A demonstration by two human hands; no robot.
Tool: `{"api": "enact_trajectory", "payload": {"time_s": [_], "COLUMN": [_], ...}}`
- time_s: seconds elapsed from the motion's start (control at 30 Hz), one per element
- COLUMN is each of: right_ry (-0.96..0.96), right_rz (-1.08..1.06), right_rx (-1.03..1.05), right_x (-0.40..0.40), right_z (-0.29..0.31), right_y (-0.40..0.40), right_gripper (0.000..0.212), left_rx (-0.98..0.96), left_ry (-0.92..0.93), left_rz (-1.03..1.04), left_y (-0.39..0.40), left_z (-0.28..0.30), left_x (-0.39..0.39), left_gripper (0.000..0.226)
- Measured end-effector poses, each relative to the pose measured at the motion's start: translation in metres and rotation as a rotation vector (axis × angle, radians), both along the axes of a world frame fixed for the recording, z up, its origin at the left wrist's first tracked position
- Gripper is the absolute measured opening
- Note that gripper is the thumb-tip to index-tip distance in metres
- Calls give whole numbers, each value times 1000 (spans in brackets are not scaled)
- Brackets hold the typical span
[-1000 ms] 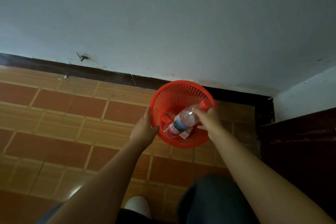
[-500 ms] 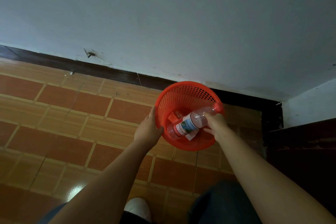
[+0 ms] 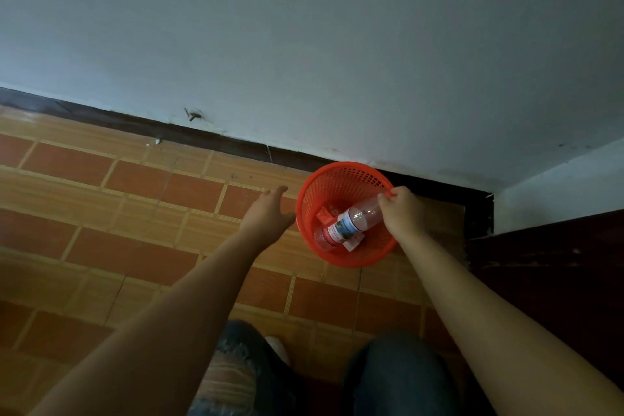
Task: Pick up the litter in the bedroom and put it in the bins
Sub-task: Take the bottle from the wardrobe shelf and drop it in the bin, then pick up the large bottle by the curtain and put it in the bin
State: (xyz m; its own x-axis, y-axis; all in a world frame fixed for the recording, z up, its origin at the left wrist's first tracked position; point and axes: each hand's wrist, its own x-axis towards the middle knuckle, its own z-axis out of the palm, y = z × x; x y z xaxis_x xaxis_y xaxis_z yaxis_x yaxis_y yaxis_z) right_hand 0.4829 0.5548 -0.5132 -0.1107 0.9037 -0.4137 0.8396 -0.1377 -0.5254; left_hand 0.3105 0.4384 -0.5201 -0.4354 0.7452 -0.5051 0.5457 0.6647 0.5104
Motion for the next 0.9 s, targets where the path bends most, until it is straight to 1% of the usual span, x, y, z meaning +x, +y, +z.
{"api": "enact_trajectory", "payload": {"time_s": [0.1,0.2,0.3,0.37,0.47,0.57,0.7,0.9], "right_ry": [4,-31,-123,-160,-161,-126,-74,-17], "right_rz": [146,375,639,774,914,1039,1172,1281], "right_rx": [95,236,386,471,568,666,698,706], "right_x": [-7,-19,-31,-38,-49,-63,-81,-109], "right_z": [66,145,231,289,372,439,506,557], "right_y": [-3,-6,-12,-19,-35,-55,-90,-136], "right_gripper": [33,40,42,41,41,40,43,44], "left_rx": [12,28,35,46,66,69,75,85], "left_ry": [75,183,347,448,552,633,681,700], "left_rz": [-27,-60,-122,-143,-122,-66,50,249], "left_y": [-6,-17,-33,-48,-76,-108,-161,-237], "left_z": [68,148,236,297,385,456,523,574], "left_x": [-18,-37,-55,-63,-68,-72,-70,-64], "left_gripper": [59,55,52,50,44,43,41,40]}}
